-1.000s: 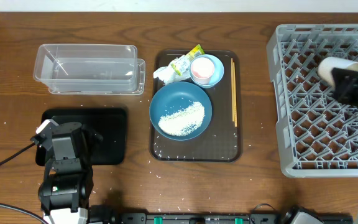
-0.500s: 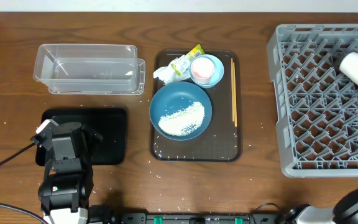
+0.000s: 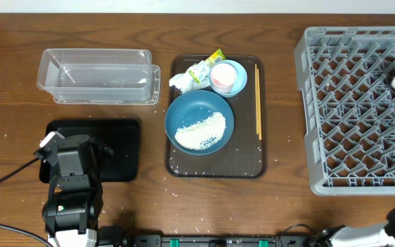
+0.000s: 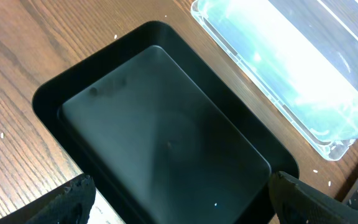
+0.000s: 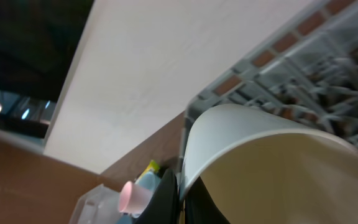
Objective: Sort waste into correct bins and load items into the dishwasher rack
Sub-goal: 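Carry the white paper cup right over the grey dish rack, then lower the paper cup into the rack and open the right gripper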
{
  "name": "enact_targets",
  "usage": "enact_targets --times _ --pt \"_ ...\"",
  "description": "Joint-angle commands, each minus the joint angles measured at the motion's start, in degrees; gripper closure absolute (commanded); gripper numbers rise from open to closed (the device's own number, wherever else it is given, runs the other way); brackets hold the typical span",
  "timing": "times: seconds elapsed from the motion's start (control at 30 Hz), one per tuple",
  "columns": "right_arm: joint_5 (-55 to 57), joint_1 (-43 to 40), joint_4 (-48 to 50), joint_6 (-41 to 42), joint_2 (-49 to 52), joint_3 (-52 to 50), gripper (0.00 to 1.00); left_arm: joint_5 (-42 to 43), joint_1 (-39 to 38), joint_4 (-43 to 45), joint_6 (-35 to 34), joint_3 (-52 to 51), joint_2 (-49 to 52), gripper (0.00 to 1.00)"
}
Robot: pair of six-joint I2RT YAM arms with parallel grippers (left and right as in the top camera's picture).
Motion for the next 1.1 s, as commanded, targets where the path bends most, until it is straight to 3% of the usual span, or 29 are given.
enact_targets --times 0.0,0.37,0.73,1.07 --pt "-0.1 -1.7 2.0 1.4 3.6 1.0 0.99 -0.3 0.2 -0.2 -0.5 1.0 0.0 0.08" --pt "-5.4 -2.6 19.1 14.5 11.8 1.0 0.99 -0.3 0.2 -0.2 -0.5 1.0 0.0 0.08" --pt "-5.8 -2.0 18.6 16.1 16.9 1.0 0.99 -0.3 0.2 -0.2 -0.5 1.0 0.0 0.08" --pt "-5.4 -5.6 18.6 24.9 16.8 1.0 0.98 -0.3 0.2 -0.1 -0.5 1.0 0.0 0.08"
